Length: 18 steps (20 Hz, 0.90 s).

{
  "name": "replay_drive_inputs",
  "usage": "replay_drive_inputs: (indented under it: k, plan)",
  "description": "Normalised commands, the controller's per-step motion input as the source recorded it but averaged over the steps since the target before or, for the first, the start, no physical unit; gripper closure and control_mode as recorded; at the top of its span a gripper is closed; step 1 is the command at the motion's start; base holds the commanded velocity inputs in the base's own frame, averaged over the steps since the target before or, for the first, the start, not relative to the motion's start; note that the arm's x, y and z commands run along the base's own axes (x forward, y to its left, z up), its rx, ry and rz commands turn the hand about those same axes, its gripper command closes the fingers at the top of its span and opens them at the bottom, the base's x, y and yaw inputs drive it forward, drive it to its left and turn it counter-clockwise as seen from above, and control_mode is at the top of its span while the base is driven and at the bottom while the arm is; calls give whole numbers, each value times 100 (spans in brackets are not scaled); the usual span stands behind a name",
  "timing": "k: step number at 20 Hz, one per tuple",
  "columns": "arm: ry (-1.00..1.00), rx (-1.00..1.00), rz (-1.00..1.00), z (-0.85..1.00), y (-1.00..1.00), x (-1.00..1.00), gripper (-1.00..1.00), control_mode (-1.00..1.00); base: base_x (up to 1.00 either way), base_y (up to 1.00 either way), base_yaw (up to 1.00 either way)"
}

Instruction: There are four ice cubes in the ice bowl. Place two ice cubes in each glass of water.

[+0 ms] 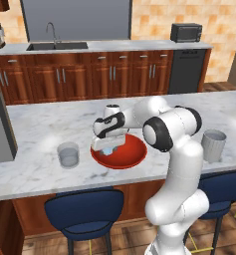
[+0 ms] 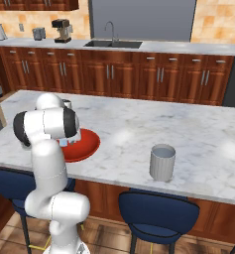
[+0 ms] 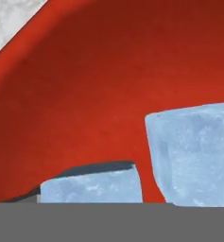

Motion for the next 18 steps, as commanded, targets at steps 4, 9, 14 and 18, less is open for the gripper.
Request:
replay_drive_inputs:
  k: [4,9,14,18]
  plan:
    - [0,0,-1,-25,0,0,100,-100,0,0,0]
    - [0,8,-1,-9,0,-16,100,-100,0,0,0]
    - [-1,18,0,46,2,-60,100,-100,0,0,0]
    - [-24,10,-3,100,-8,-84,100,-100,0,0,0]
